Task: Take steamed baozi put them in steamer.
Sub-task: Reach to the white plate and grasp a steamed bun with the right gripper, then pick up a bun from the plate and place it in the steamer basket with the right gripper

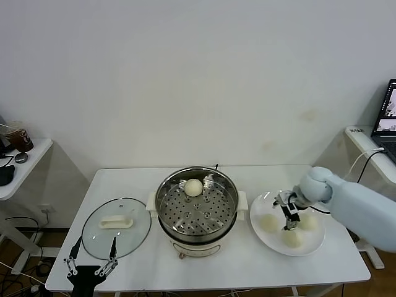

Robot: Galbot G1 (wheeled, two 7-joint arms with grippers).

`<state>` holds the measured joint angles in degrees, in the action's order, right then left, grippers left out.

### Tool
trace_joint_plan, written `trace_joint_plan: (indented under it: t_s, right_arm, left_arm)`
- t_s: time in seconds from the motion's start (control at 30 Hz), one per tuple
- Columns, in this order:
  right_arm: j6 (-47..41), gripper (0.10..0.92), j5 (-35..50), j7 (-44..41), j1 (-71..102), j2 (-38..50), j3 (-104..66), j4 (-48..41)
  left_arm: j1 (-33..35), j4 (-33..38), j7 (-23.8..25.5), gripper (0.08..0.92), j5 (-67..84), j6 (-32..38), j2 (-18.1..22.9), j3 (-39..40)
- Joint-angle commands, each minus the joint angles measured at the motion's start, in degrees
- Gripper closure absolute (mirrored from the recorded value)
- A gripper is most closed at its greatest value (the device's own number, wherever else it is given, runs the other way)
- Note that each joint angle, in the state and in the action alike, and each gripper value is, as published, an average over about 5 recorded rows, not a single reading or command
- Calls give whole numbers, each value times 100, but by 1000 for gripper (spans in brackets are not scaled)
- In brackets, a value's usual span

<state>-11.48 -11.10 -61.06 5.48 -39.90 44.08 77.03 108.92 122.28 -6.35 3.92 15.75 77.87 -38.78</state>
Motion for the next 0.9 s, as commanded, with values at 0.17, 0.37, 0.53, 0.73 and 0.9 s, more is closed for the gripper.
trace_joint_plan:
  t_s: [0.17, 0.37, 0.53, 0.73, 0.9]
  right_arm:
    - [26, 205, -300, 108, 217, -522, -167, -423]
    - [-83, 314, -429, 18, 226, -580, -187, -467]
    - [-99, 435, -490, -110, 208, -514, -193, -432]
    - [-109, 484, -304, -228, 124, -380, -169, -271]
    - [-170, 490, 131, -378, -306, -31, 10, 60]
  left_arm:
    - [14, 6, -7, 177, -10, 26, 12, 0]
    - [11, 16, -14, 177, -9, 32, 34, -12]
    - [13, 13, -24, 177, -8, 35, 52, -21]
    - [16, 45, -21, 177, -7, 37, 46, -26]
    - [-15, 71, -16, 177, -3, 24, 42, 12]
